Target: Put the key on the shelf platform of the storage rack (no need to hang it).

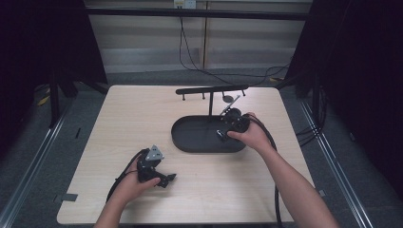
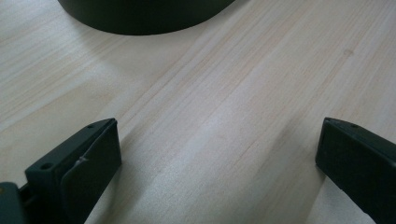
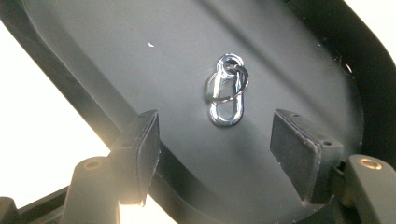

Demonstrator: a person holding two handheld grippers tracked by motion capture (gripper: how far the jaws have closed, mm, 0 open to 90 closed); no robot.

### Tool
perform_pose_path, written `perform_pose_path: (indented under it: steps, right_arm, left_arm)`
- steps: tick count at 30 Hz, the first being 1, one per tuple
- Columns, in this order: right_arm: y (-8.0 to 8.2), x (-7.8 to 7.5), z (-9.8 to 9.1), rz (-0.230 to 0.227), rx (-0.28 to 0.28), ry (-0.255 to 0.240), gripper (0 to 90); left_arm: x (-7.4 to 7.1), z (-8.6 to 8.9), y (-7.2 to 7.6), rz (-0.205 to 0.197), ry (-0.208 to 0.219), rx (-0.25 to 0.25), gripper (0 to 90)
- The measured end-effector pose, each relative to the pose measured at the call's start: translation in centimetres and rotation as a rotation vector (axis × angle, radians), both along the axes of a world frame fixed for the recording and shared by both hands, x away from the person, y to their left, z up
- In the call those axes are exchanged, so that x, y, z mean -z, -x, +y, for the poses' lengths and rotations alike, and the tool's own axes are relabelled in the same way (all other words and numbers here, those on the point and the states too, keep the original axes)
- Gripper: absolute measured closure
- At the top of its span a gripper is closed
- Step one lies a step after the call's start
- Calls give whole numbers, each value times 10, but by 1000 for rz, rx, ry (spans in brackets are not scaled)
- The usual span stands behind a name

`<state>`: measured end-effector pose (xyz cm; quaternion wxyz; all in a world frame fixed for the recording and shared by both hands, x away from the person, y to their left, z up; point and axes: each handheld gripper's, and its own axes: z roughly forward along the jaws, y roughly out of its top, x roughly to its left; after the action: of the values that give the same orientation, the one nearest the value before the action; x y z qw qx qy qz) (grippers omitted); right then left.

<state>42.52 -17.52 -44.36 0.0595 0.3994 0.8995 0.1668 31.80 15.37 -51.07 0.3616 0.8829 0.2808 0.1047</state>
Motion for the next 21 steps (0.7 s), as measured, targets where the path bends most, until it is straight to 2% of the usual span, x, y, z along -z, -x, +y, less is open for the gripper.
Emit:
perform_pose_path:
  steps: [12, 21]
  right_arm:
    - [13, -8, -7, 12, -8, -27, 329]
    - [23, -9, -8, 17, -35, -40, 327]
  left_arm:
    - [0, 0, 0, 0, 1, 0, 0]
    - [0, 0, 0, 0, 1, 1, 0]
